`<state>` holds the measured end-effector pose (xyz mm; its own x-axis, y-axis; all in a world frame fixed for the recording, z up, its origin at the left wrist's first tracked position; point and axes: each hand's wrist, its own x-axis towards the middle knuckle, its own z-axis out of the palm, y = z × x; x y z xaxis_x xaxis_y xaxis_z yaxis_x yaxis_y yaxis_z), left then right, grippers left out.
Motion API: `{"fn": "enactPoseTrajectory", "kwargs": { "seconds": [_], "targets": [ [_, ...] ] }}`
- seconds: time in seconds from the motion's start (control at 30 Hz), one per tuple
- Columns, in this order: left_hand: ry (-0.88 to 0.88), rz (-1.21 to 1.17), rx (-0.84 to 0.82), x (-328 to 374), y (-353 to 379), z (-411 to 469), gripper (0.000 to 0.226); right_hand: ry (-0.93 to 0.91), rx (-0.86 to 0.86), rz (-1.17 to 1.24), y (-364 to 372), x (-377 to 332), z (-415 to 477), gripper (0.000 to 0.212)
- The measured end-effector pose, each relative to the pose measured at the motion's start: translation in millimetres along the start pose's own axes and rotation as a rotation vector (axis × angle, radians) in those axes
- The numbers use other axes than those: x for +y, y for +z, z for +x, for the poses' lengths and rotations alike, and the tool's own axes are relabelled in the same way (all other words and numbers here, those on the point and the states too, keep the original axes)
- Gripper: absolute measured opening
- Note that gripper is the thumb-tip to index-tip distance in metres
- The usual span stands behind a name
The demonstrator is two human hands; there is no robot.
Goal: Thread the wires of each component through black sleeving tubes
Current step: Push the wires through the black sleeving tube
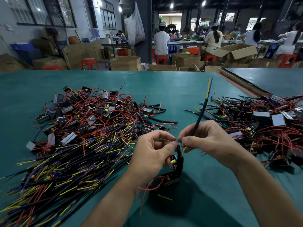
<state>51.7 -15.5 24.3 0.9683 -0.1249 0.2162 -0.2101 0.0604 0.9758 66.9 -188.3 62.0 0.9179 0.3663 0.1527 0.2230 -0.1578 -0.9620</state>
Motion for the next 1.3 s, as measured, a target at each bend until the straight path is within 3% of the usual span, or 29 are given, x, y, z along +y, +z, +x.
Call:
{"fn": "enactPoseTrajectory", "kwargs": {
  "seconds": [0.1, 0.27, 0.4, 0.53, 0.63, 0.9, 1.3],
  "targets": [
    [0.043, 0.077, 0.049, -2.2, -0.3, -1.0, 0.012, 0.004, 0.007, -0.001, -0.6, -0.1, -0.1, 0.010],
    [0.114, 0.178, 0.049, -2.5, 3.3, -3.8, 0.023, -0.001, 0.017, -0.035, -0.3, 0.9, 0.8, 0.030],
    [0.086, 0.153, 0.042, -1.1, 4.7, -5.2, 0.023, 0.005, 0.050, -0.035, 2.1, 0.8, 1.9, 0.029],
    [-0.004, 0.046, 0.061, 0.2, 3.0, -3.1, 0.008, 0.008, 0.039, -0.025, 1.8, 0.0, 0.3, 0.029],
    [-0.033, 0.034, 0.060, -0.2, 2.2, -2.9, 0.013, 0.011, 0.042, -0.021, 1.4, -1.4, -0.5, 0.027],
    [0.242, 0.449, 0.168, -9.5, 5.6, -7.8, 0.013, -0.002, 0.059, -0.058, 2.7, -6.8, -2.7, 0.026],
    [0.150, 0.273, 0.155, -4.6, 4.5, -5.3, 0.012, -0.030, 0.072, -0.091, 3.5, -4.2, -1.1, 0.020]
  ]
}}
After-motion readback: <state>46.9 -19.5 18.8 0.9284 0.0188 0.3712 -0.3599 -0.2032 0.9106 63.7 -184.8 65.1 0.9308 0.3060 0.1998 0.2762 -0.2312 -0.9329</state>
